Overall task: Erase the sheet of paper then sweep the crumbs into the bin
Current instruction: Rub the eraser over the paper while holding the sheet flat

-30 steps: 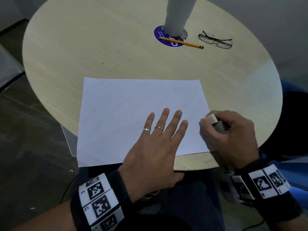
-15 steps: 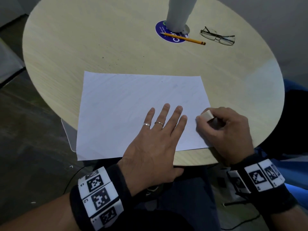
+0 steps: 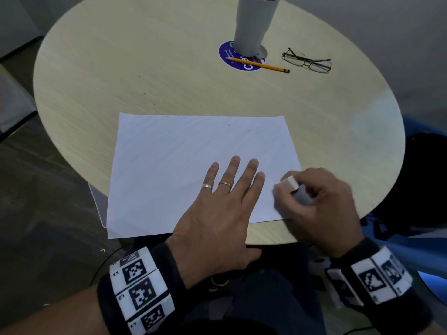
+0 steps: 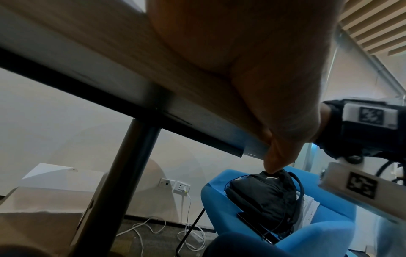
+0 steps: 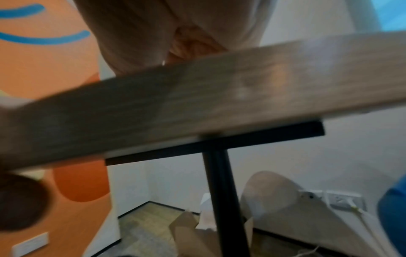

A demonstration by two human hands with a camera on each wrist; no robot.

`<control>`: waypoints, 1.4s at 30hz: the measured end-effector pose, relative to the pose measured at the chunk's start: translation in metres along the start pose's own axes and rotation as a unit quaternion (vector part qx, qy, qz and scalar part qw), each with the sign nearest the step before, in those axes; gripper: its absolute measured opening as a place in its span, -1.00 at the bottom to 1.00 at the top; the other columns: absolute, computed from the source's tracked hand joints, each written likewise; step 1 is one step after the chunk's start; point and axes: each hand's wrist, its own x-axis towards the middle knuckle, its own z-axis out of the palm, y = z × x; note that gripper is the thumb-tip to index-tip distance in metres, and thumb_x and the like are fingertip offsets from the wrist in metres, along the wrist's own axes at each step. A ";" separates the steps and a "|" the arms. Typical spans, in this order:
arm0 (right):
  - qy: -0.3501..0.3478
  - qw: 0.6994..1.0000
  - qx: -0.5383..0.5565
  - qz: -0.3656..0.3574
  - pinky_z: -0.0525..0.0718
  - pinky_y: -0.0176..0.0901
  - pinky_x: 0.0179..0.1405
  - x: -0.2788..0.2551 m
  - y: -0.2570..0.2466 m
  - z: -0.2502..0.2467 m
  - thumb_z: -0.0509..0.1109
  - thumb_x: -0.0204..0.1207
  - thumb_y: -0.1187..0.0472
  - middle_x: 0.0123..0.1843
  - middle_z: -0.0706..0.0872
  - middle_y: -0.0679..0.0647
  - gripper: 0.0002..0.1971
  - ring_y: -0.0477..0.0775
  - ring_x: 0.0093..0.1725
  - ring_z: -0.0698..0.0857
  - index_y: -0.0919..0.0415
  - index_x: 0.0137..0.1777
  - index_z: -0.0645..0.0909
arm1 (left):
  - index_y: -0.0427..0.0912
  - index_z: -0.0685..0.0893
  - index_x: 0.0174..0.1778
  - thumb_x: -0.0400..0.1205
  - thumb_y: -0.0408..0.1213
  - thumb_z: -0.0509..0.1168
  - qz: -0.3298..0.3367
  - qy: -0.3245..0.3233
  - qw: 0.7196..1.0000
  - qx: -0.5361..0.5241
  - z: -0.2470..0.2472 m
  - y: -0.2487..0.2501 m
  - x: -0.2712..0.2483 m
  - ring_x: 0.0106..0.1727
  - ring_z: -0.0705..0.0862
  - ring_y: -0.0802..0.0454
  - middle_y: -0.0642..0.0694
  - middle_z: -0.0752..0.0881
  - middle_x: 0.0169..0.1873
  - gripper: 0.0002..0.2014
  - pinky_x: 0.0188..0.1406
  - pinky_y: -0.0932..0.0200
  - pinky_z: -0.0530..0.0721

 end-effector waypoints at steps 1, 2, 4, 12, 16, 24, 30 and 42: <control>-0.012 1.000 -0.009 -0.009 0.63 0.11 -0.21 -0.005 -0.006 0.004 0.54 0.49 0.11 -0.35 0.71 -0.05 -0.86 0.13 -0.26 0.62 0.06 -0.29 0.73 | -0.19 -0.17 0.87 0.50 0.53 0.17 -0.001 0.001 1.000 -0.001 0.000 0.000 0.000 0.83 -0.36 -0.29 -0.21 -0.30 0.84 0.23 0.77 -0.45 -0.14; -0.017 1.000 -0.012 -0.006 0.63 0.12 -0.23 -0.004 -0.002 0.004 0.54 0.47 0.10 -0.37 0.70 -0.05 -0.85 0.12 -0.26 0.62 0.05 -0.32 0.72 | -0.20 -0.13 0.87 0.49 0.52 0.18 -0.001 0.001 1.000 -0.002 0.000 -0.001 0.000 0.84 -0.32 -0.30 -0.22 -0.26 0.85 0.22 0.77 -0.46 -0.10; 0.004 1.000 -0.011 0.023 0.64 0.14 -0.24 0.005 0.018 -0.005 0.53 0.46 0.07 -0.39 0.71 -0.05 -0.83 0.11 -0.25 0.63 0.03 -0.34 0.71 | -0.21 -0.09 0.87 0.48 0.52 0.18 0.004 -0.004 1.000 -0.003 0.000 -0.001 0.001 0.85 -0.29 -0.30 -0.23 -0.23 0.85 0.22 0.77 -0.47 -0.08; -0.012 1.000 -0.011 0.018 0.65 0.11 -0.24 -0.001 0.010 -0.002 0.54 0.44 0.04 -0.38 0.71 -0.07 -0.85 0.12 -0.25 0.63 0.03 -0.31 0.74 | -0.20 -0.10 0.87 0.46 0.51 0.17 0.004 -0.004 1.000 0.011 0.001 0.000 0.001 0.85 -0.29 -0.30 -0.22 -0.24 0.85 0.22 0.77 -0.45 -0.10; 0.029 0.999 0.009 0.042 0.71 0.18 -0.12 0.008 0.028 -0.014 0.62 0.51 0.08 -0.26 0.81 -0.10 -0.90 0.12 -0.15 0.72 0.01 -0.22 0.81 | -0.21 -0.11 0.87 0.47 0.49 0.17 0.003 -0.003 1.000 0.004 0.000 0.000 0.000 0.84 -0.31 -0.30 -0.23 -0.26 0.85 0.21 0.77 -0.45 -0.10; 0.043 0.998 -0.007 0.046 0.70 0.18 -0.18 0.020 0.038 -0.007 0.54 0.50 0.03 -0.35 0.73 -0.05 -0.81 0.17 -0.22 0.68 0.05 -0.30 0.71 | -0.22 -0.11 0.87 0.47 0.49 0.16 0.002 -0.006 1.000 0.012 -0.002 0.002 0.000 0.85 -0.29 -0.30 -0.23 -0.25 0.85 0.22 0.77 -0.46 -0.09; 0.014 1.000 -0.003 0.011 0.67 0.14 -0.24 0.019 0.021 0.004 0.53 0.50 0.04 -0.39 0.70 -0.06 -0.80 0.13 -0.26 0.64 0.07 -0.32 0.71 | -0.22 -0.07 0.87 0.44 0.49 0.19 0.001 -0.012 1.000 0.013 -0.003 0.002 0.001 0.85 -0.26 -0.30 -0.22 -0.20 0.86 0.23 0.77 -0.46 -0.04; 0.037 0.999 -0.017 0.036 0.67 0.18 -0.19 0.029 0.052 -0.016 0.61 0.55 0.14 -0.34 0.73 -0.06 -0.82 0.14 -0.21 0.65 0.02 -0.28 0.74 | -0.23 -0.04 0.87 0.45 0.48 0.19 0.003 -0.011 1.000 0.014 -0.001 0.000 0.000 0.85 -0.24 -0.32 -0.24 -0.19 0.86 0.22 0.77 -0.47 -0.03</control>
